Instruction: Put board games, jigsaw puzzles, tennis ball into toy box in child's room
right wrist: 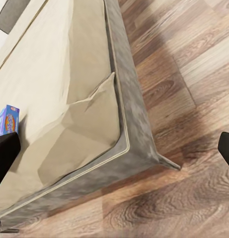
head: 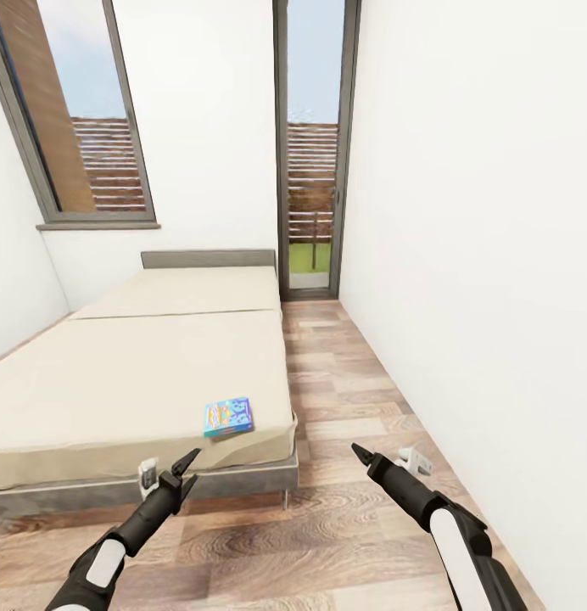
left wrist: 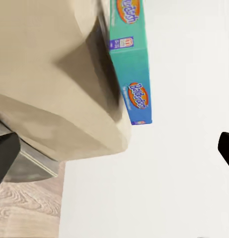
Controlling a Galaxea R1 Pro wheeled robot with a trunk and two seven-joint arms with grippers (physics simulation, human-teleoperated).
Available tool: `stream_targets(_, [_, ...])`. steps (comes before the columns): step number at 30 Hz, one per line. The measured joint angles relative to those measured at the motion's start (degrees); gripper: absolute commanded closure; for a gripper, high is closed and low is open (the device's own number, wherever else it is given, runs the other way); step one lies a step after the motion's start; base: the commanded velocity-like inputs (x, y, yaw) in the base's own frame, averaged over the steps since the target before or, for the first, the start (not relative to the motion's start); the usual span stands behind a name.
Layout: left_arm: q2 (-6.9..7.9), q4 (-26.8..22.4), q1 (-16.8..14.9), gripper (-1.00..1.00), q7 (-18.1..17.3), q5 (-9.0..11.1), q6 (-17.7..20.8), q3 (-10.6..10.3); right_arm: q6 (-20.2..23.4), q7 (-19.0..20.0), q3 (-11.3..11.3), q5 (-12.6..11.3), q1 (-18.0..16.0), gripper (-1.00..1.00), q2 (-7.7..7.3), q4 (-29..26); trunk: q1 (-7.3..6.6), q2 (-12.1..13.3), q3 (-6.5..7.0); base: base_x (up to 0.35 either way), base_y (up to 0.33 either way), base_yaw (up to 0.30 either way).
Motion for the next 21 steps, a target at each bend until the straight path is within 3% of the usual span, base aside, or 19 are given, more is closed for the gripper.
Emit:
stream_targets(5, [-0.21,0.3,0.0,-1.0,0.0,0.0,-2.9,2.5,0.0,0.3,0.0,0.0,0.0,-1.0,-0.01,0.0,1.1,-2.0,-0.9,0.0,0.0,0.0])
stream_targets(21, [-0.34,1.9,0.0,-1.0,-0.4,-0.2,-3.4,3.1,0.0,0.4,-0.1,0.0,0.0,-1.0,-0.02,0.1,1.32,-2.4,-1.08,0.0,0.0,0.0])
